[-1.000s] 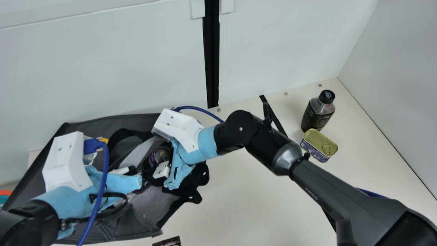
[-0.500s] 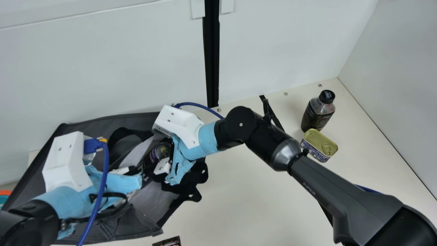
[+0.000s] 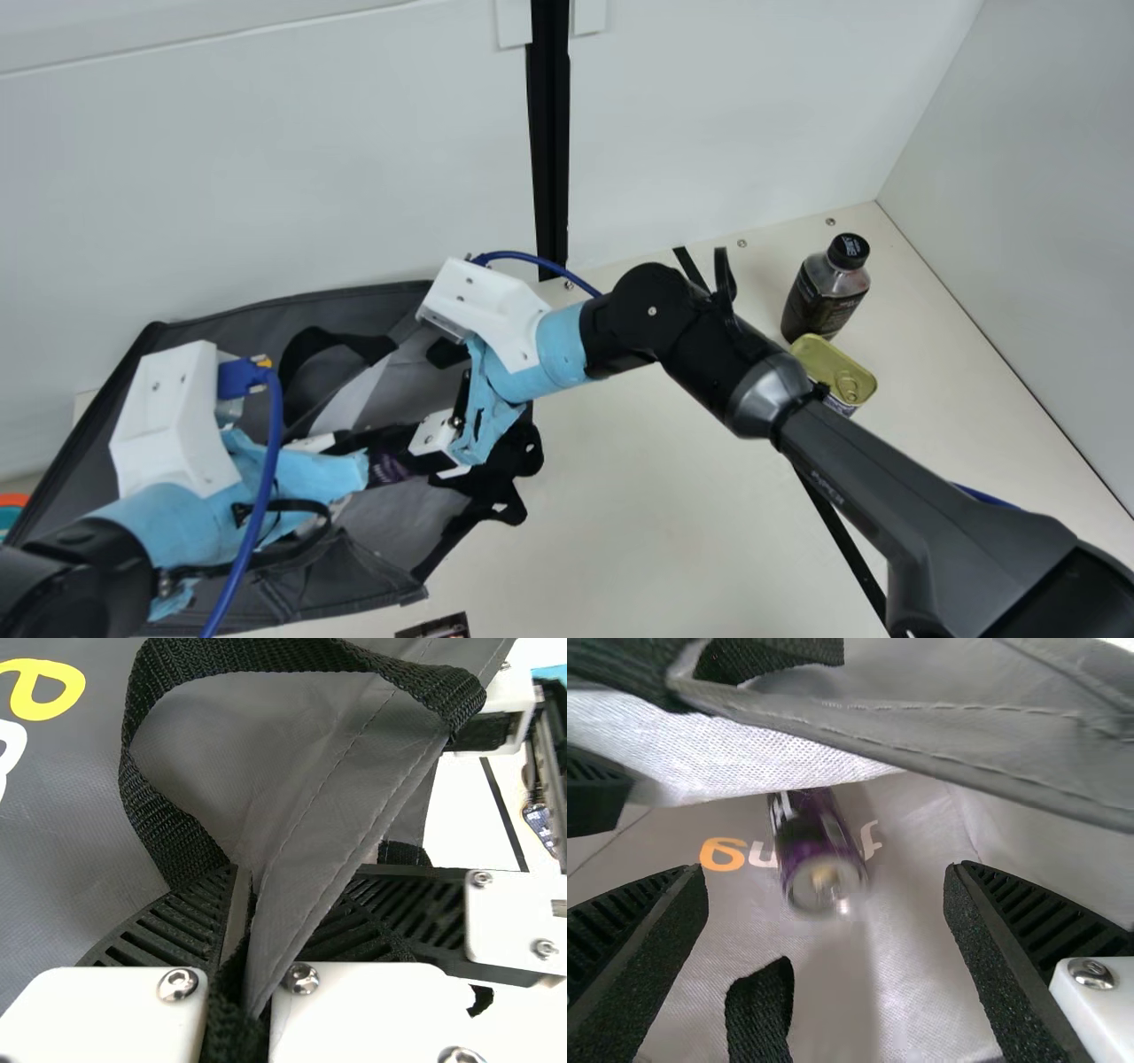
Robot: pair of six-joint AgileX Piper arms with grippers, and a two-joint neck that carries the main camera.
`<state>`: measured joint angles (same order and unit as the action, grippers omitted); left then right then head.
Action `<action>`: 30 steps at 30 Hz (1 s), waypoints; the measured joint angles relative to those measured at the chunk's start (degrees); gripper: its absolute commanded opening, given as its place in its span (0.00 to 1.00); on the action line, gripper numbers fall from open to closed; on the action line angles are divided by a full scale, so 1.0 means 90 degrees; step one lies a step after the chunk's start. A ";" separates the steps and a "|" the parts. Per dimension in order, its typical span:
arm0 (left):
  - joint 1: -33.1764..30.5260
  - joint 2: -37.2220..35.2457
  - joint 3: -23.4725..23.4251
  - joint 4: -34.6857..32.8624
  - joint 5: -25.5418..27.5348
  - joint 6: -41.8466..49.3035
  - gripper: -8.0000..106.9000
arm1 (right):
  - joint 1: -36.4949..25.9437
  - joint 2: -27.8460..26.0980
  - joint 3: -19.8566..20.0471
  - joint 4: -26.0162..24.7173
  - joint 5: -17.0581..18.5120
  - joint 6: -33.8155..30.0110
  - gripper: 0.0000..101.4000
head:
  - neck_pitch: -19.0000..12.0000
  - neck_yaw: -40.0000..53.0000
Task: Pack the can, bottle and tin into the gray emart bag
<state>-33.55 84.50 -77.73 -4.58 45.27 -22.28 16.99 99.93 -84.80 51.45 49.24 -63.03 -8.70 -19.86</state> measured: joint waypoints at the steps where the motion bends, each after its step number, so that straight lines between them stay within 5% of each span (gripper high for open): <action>1: 0.0000 0.0000 0.0000 0.0000 0.0000 0.0000 0.16 | -0.0018 -0.0031 0.0032 0.0008 0.0000 0.0000 0.90 | 0.0000 -0.0010; 30: 0.0000 0.0000 0.0000 0.0000 0.0000 0.0000 0.16 | -0.0895 -0.1317 0.0669 -0.0042 0.0361 0.0116 0.90 | 0.0000 -0.0010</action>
<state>-33.55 84.50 -77.73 -4.58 45.27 -22.28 8.94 88.08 -78.78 51.07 52.48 -61.98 -8.70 -19.95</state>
